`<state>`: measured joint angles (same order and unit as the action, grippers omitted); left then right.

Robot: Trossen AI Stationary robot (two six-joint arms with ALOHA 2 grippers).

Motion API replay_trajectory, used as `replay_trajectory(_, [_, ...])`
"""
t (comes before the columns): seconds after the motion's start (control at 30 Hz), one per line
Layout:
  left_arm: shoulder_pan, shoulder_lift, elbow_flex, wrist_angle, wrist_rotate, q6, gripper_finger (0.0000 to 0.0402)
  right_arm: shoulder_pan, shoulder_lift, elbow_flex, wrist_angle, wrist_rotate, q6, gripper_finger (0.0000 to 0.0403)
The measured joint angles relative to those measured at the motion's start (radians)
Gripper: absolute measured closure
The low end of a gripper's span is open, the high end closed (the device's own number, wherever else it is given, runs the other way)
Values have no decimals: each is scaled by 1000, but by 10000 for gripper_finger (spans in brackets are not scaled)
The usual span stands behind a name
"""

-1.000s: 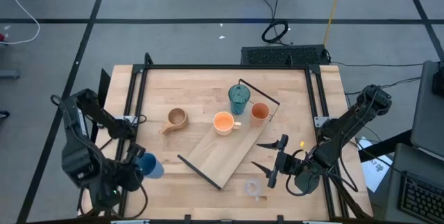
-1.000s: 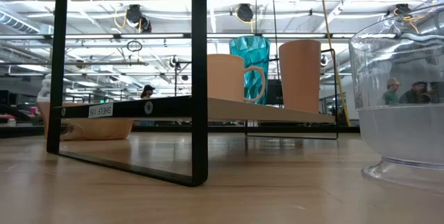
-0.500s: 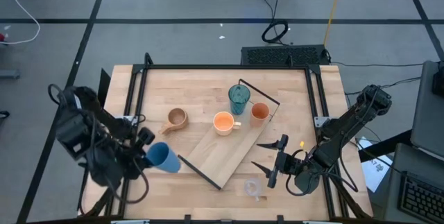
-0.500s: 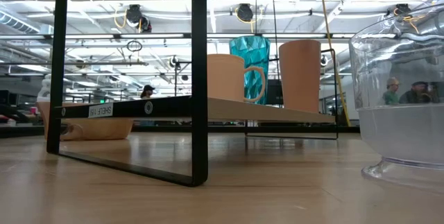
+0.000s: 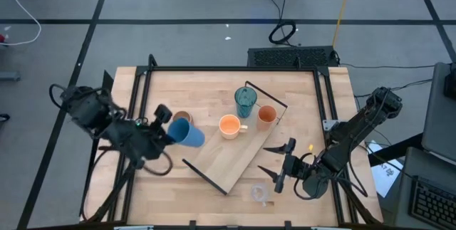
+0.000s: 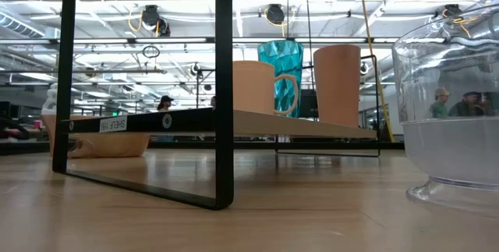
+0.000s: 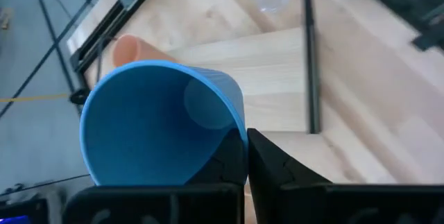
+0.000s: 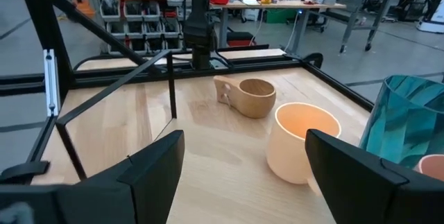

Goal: Stack small to large cups/mugs on shelf
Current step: Put the blue cup on the shelf

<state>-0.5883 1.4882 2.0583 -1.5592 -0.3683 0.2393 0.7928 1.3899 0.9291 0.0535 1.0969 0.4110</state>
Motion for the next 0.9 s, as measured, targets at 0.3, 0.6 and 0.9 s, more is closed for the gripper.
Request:
replay_trajectory(0.3, [182, 7, 0, 135, 69, 248, 399, -67, 0, 0, 55, 0, -32, 110])
replay_trajectory(0.6, [322, 81, 0, 161, 247, 373, 400, -154, 0, 0, 233, -148, -226, 110])
replay_trajectory(0.9, [330, 225, -1, 178, 353, 460, 399, -199, 0, 0, 308, -237, -327, 110])
